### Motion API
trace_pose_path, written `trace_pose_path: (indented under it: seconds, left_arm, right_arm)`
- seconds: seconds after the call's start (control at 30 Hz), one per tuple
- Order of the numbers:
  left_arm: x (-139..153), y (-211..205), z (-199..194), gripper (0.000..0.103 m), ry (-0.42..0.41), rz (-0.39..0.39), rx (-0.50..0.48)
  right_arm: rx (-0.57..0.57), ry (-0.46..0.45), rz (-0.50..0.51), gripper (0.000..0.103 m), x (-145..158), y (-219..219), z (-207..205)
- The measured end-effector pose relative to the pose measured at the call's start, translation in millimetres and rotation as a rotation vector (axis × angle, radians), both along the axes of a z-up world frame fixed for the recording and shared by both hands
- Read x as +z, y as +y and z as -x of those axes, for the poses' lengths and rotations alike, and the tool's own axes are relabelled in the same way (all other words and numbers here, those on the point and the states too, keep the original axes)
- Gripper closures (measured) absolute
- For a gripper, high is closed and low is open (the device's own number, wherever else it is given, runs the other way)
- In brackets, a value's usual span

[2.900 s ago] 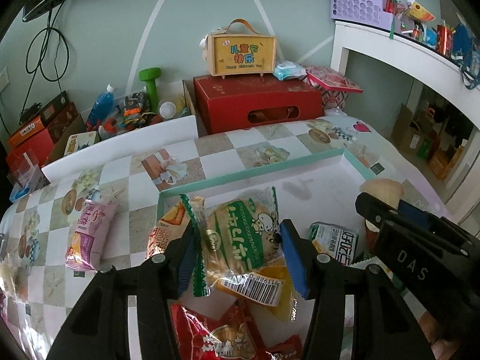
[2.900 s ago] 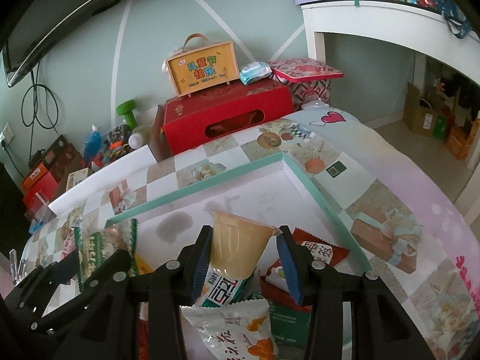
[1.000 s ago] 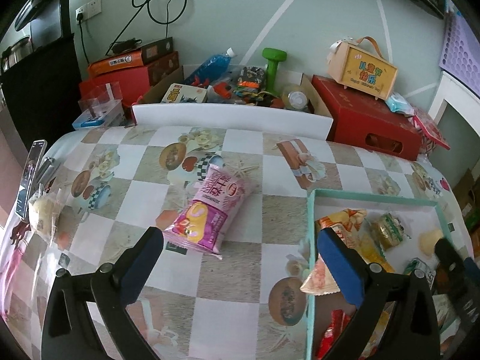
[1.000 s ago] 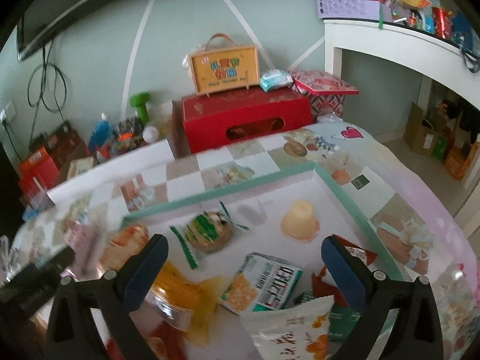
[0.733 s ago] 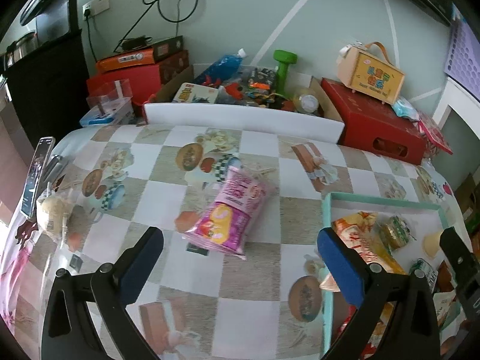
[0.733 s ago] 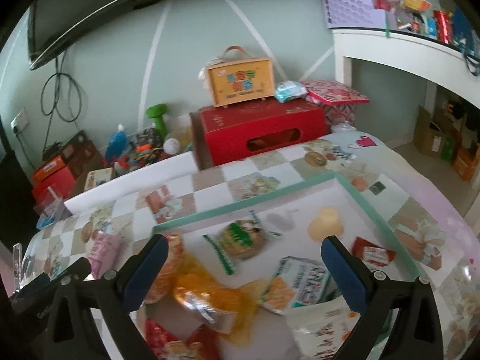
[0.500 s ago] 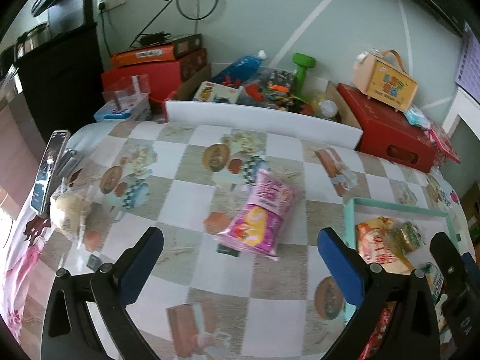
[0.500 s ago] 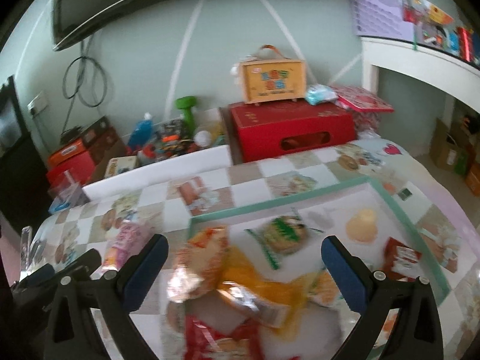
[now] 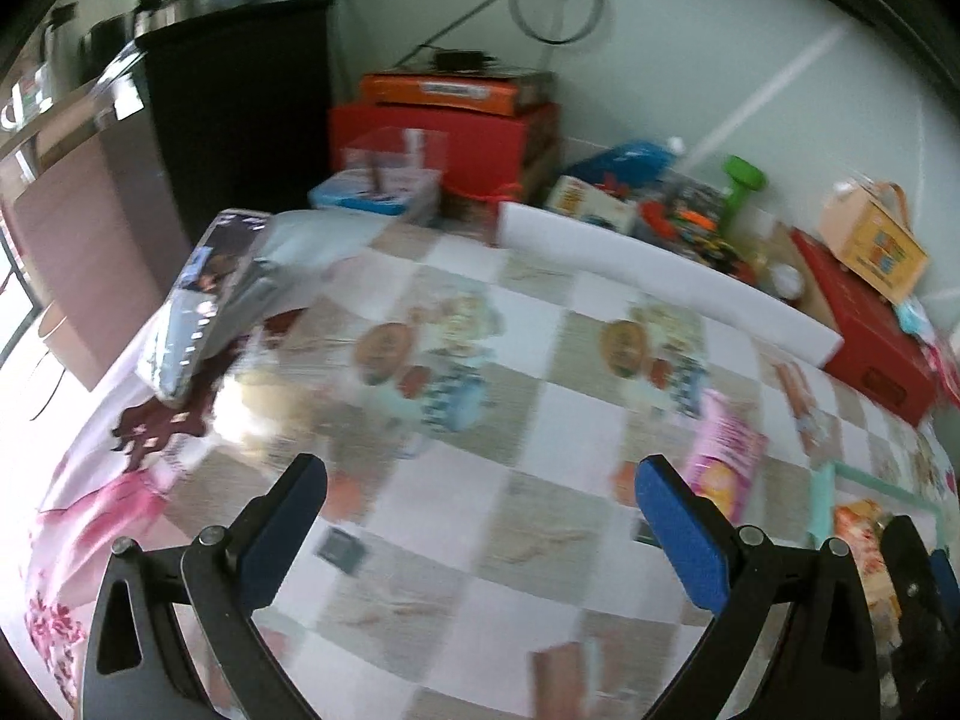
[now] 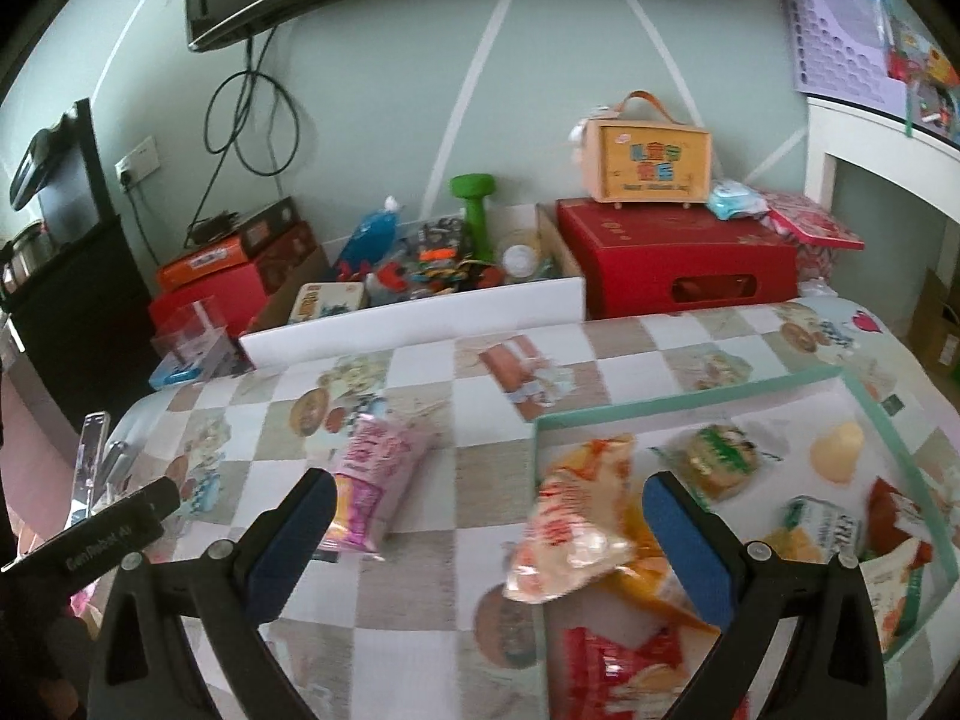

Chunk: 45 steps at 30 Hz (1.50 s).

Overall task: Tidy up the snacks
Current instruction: 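Move both tools back toward the remaining snacks on the table, then grasp the clear bread bun bag with the left tool while the right tool grasps the pink-purple bag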

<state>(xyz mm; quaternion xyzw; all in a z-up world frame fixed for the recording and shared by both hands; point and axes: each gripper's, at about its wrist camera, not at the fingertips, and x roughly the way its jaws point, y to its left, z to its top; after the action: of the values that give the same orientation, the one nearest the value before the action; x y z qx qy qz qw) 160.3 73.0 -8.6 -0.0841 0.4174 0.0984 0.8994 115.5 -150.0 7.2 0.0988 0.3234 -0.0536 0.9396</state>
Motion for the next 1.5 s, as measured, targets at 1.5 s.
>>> trace_pose_path:
  seconds: [1.5]
  left_arm:
    - [-55,99,-28,0.001,-0.022,0.033,0.200]
  right_arm:
    - [0.181,0.082,-0.003,0.000,-68,70,-71]
